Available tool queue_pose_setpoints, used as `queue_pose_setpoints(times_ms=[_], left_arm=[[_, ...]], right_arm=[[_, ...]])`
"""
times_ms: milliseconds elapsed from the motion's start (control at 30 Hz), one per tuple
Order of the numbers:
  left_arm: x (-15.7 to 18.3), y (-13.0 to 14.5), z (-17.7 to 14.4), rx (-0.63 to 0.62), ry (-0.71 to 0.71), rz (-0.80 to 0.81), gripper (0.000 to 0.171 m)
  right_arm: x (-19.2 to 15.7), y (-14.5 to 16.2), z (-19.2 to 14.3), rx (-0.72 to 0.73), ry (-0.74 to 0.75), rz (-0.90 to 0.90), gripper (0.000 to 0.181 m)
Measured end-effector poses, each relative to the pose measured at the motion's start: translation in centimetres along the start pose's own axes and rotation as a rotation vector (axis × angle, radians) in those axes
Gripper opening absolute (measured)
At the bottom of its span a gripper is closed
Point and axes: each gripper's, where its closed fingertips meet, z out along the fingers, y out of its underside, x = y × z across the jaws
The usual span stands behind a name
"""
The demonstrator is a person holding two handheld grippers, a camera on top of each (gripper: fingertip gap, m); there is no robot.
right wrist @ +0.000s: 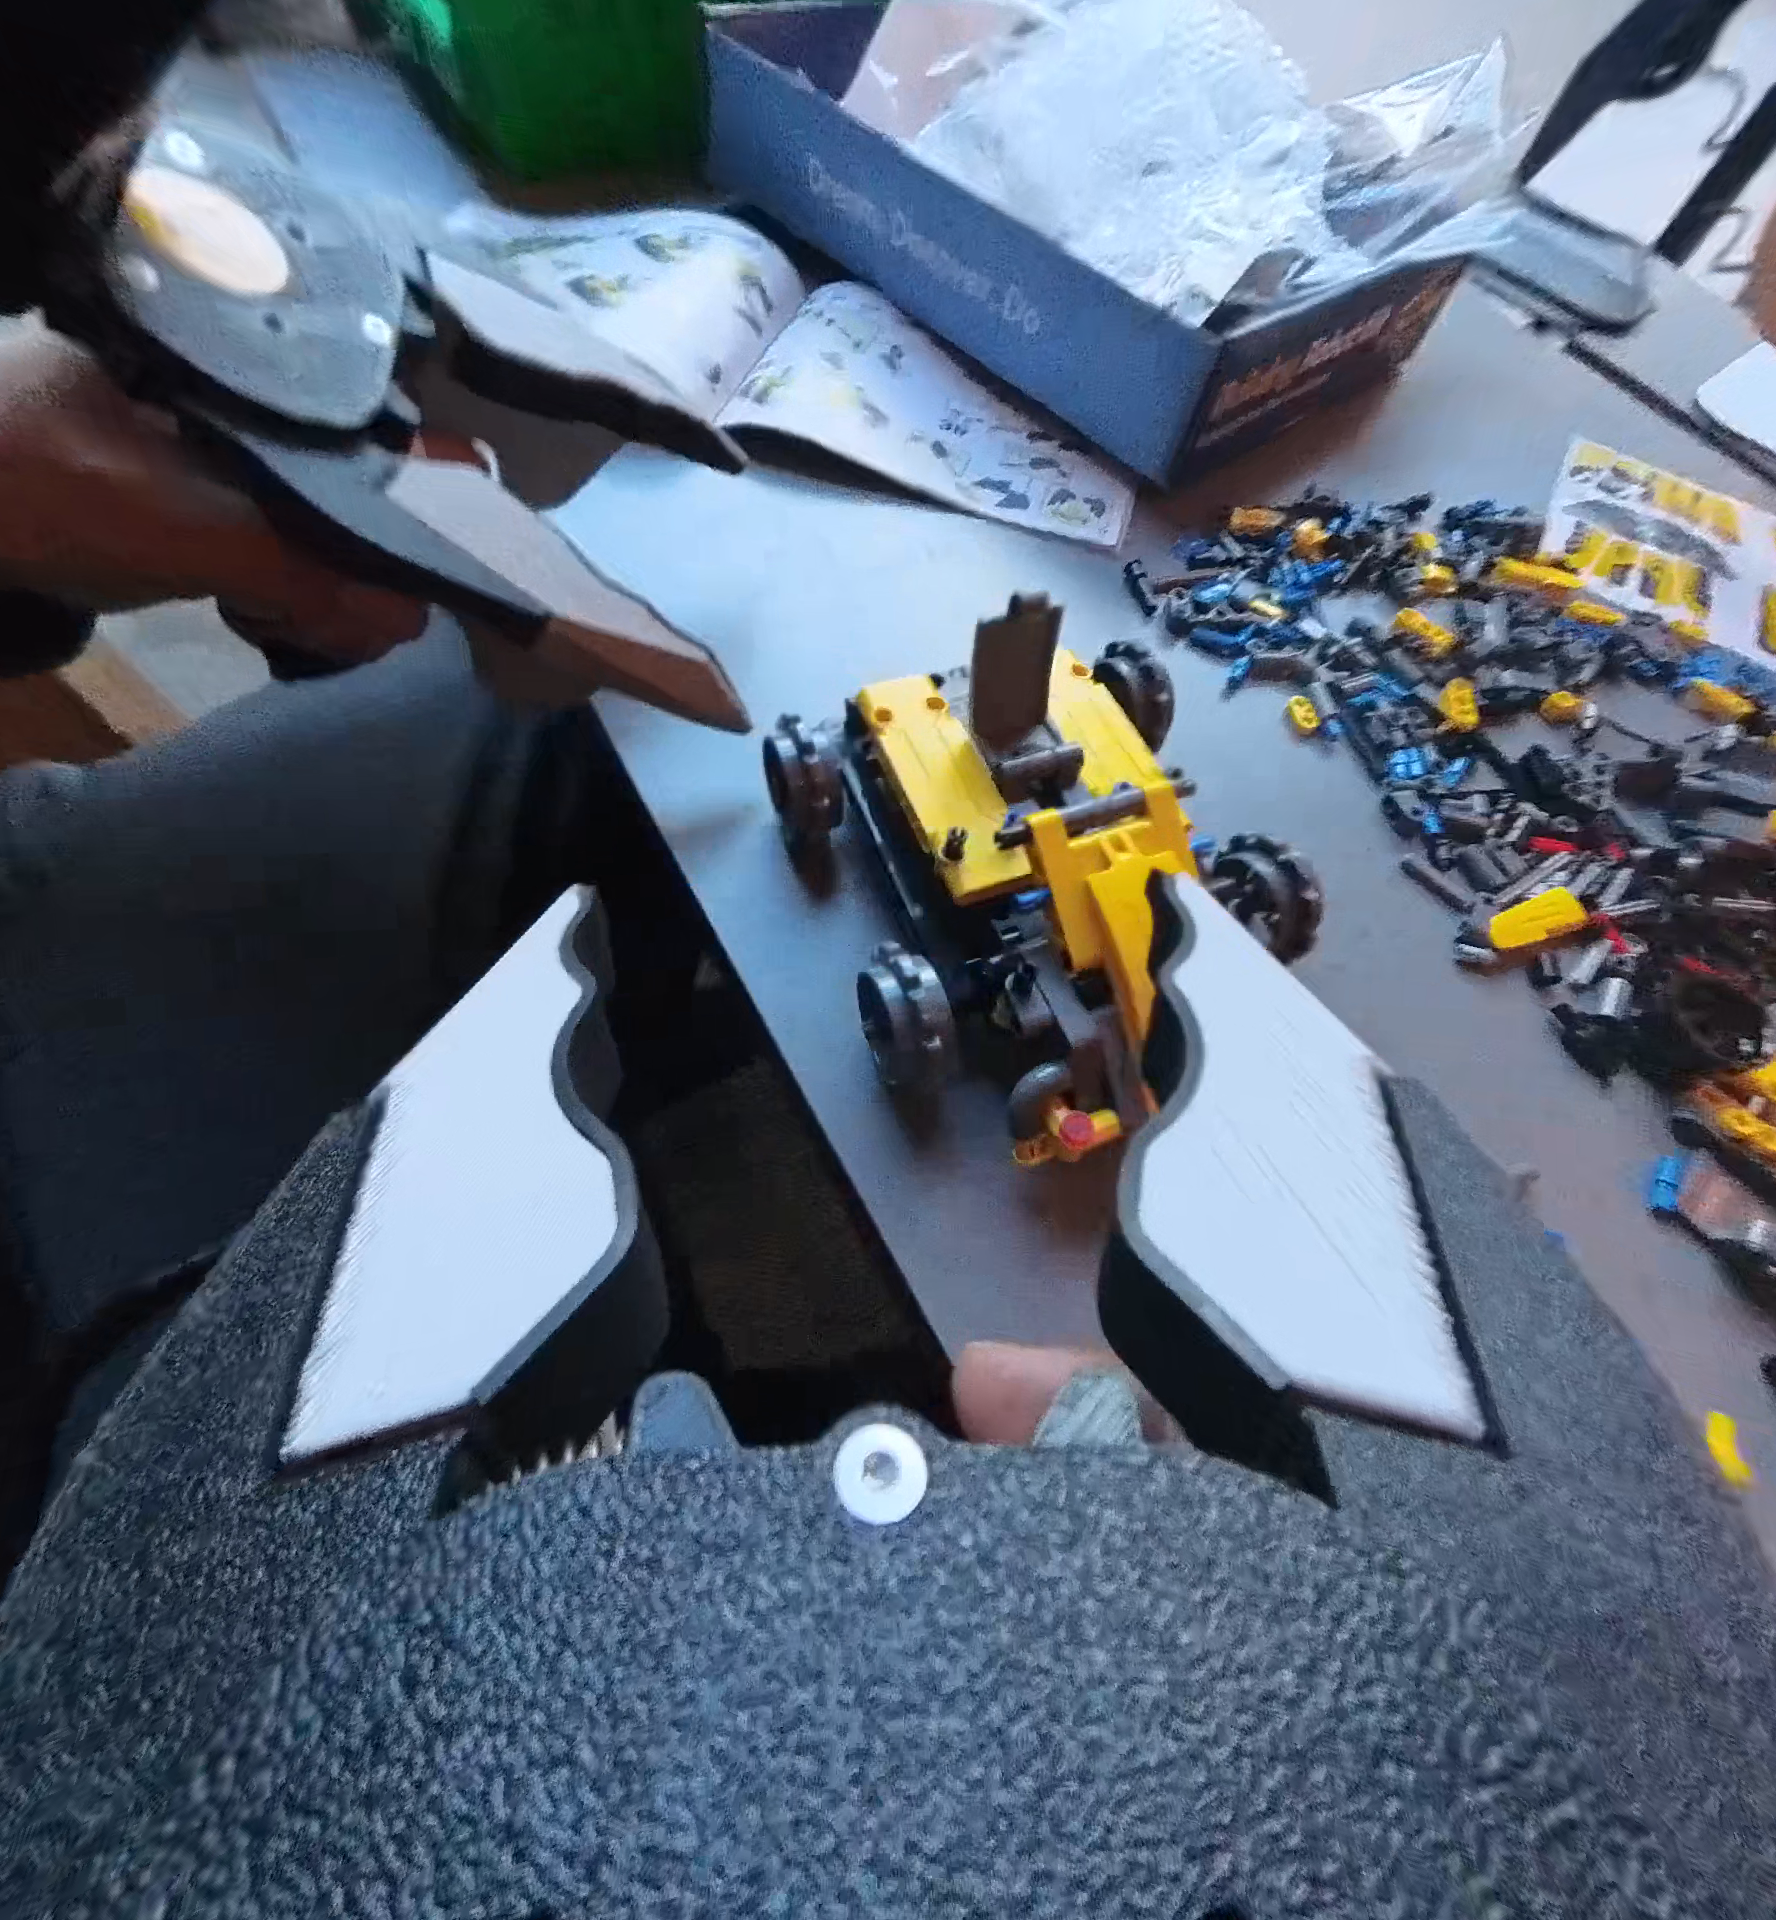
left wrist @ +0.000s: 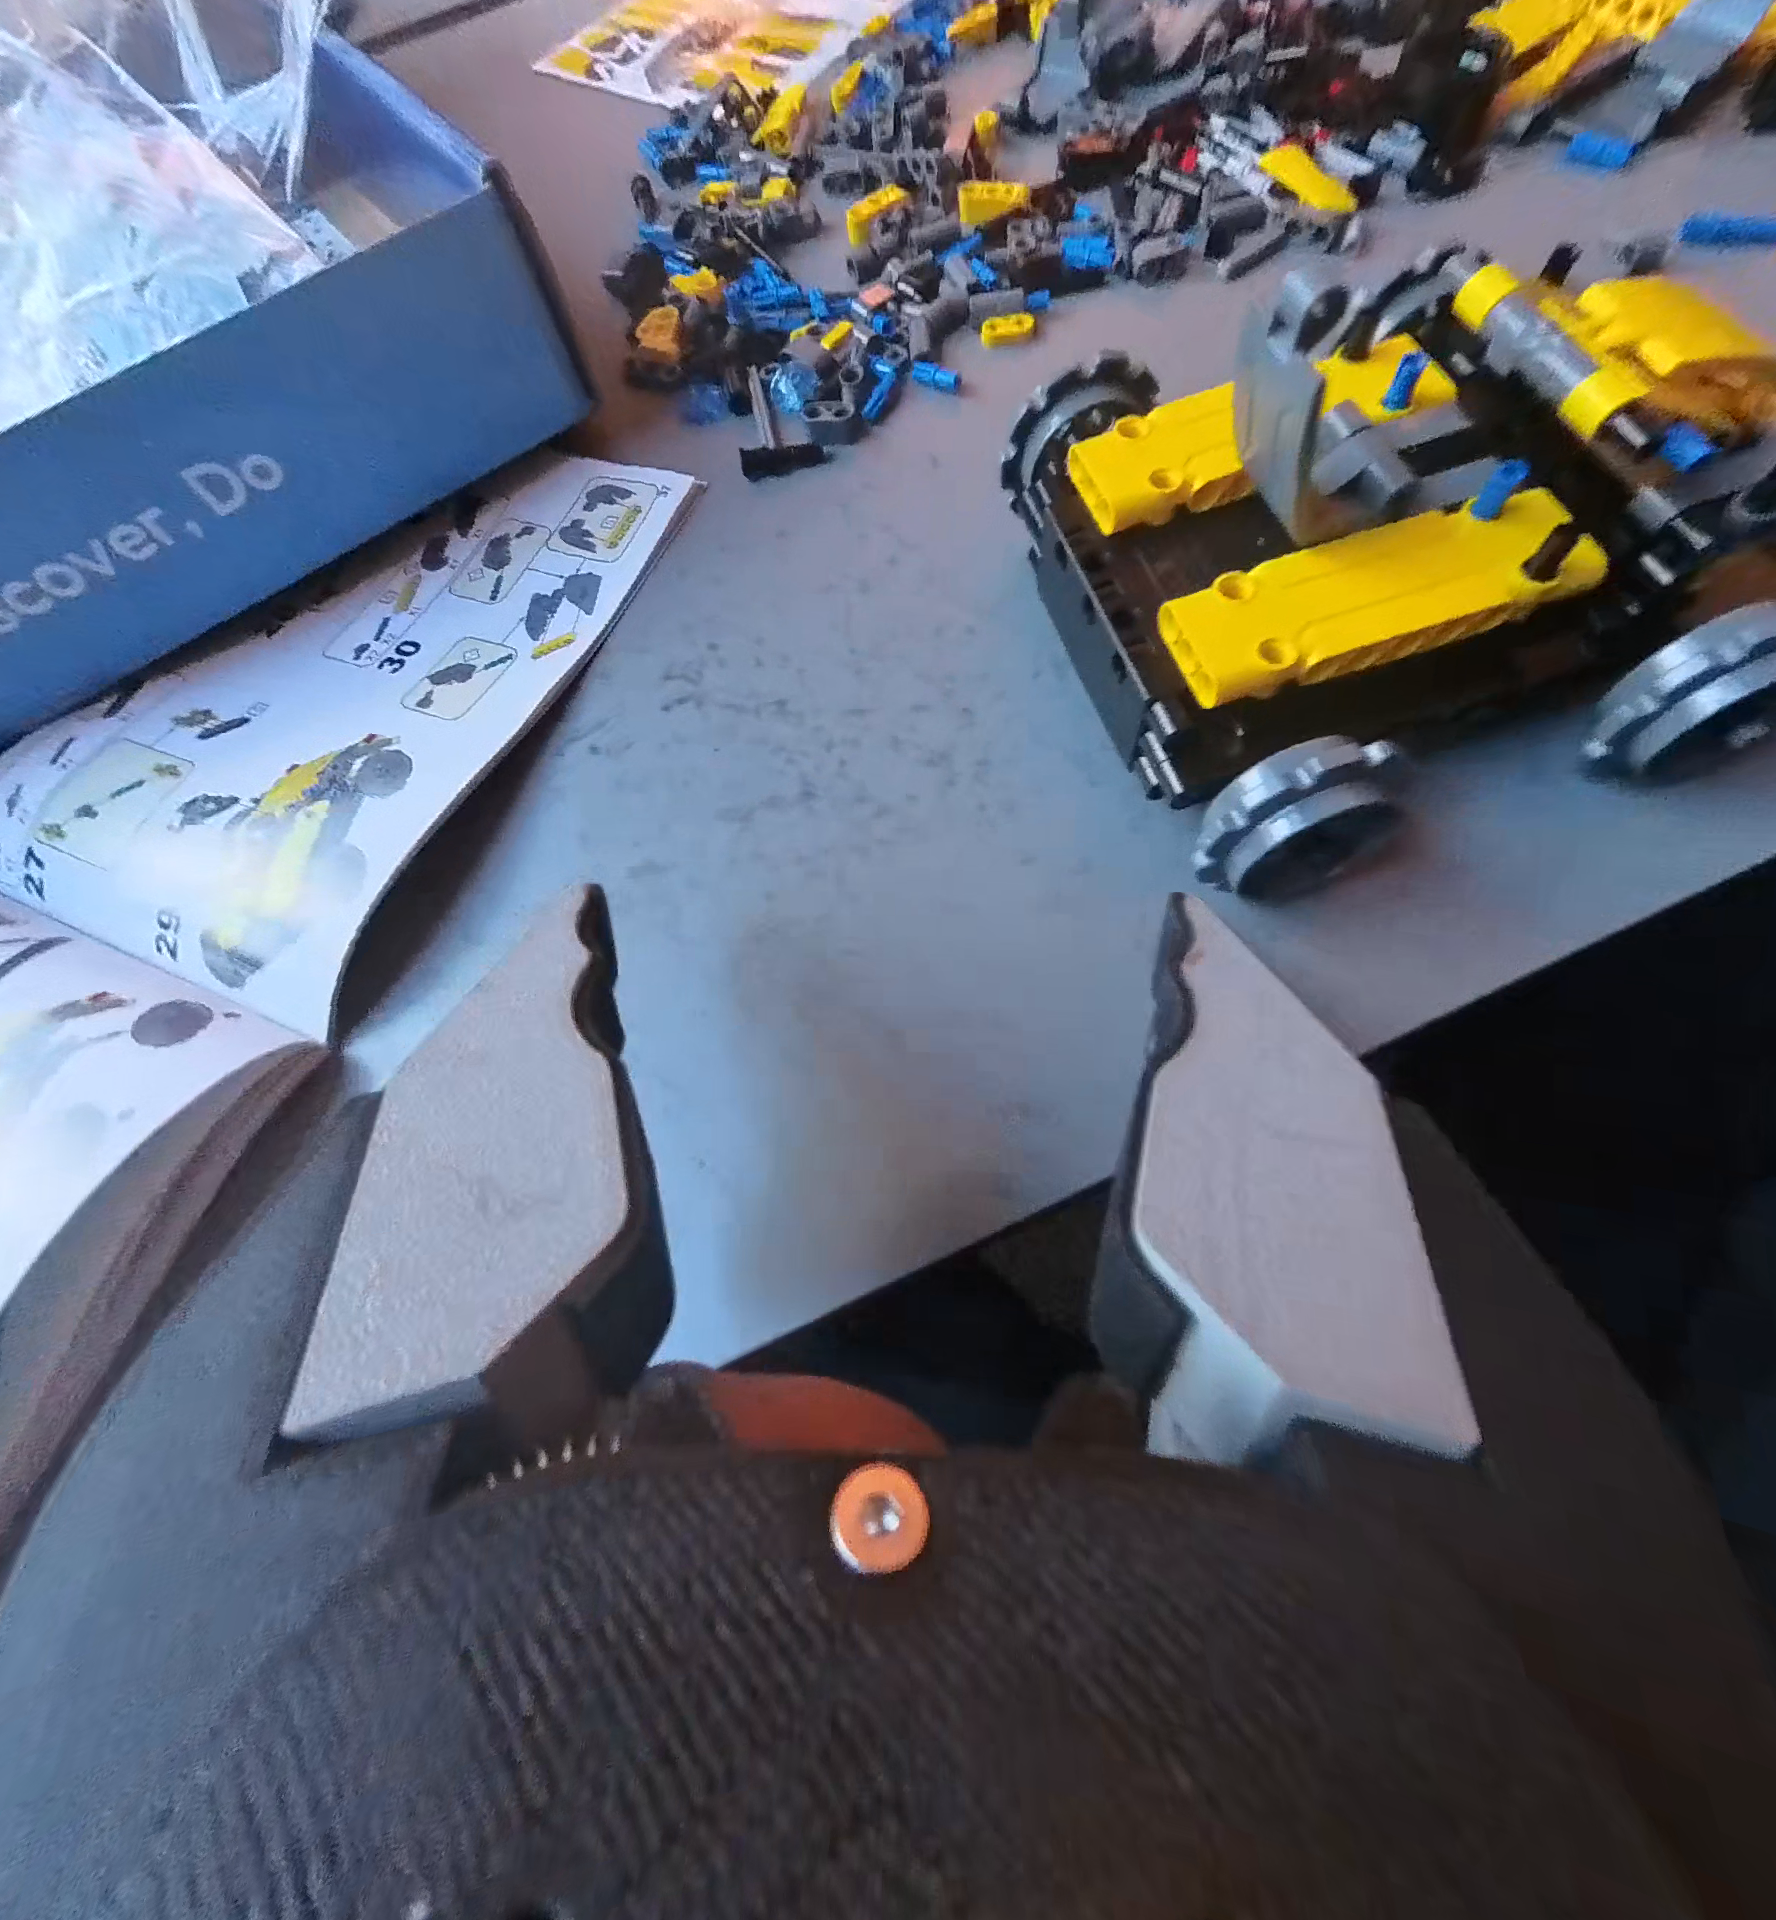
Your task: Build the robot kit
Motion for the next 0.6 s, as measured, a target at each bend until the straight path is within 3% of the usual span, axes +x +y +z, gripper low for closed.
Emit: queue_pose_setpoints(times_ms=[67,233,333,367,500,533,600], left_arm=[[0.6,-0.1,-0.3,0.016,-0.011,-0.042,0.1],[5.4,-0.1,-1.8,0.103,0.17,-0.047,0.105],[8.6,0.8,-3.0,0.134,0.354,-0.015,0.087],[10.1,1.2,-3.5,0.143,0.446,-0.011,0.082],[13.6,3.1,-4.3,0.13,0.618,0.038,0.052],[14.1,3.4,-4.3,0.126,0.641,0.061,0.041],[13.9,3.3,-3.9,0.142,0.614,0.088,0.0]], right_arm=[[-0.2,-2.0,-1.0,0.041,0.054,0.014,0.105],[-2.0,-6.3,-1.8,0.149,0.072,-0.007,0.102],[-3.7,-6.9,-1.3,0.119,-0.001,-0.03,0.097],[-4.8,-7.6,-1.4,0.132,-0.063,-0.026,0.089],[-7.2,-11.2,-2.1,0.271,-0.244,-0.081,0.021],[-7.2,-11.6,-2.0,0.295,-0.261,-0.103,0.004],[-6.5,-11.8,-1.0,0.307,-0.251,-0.124,0.0]])
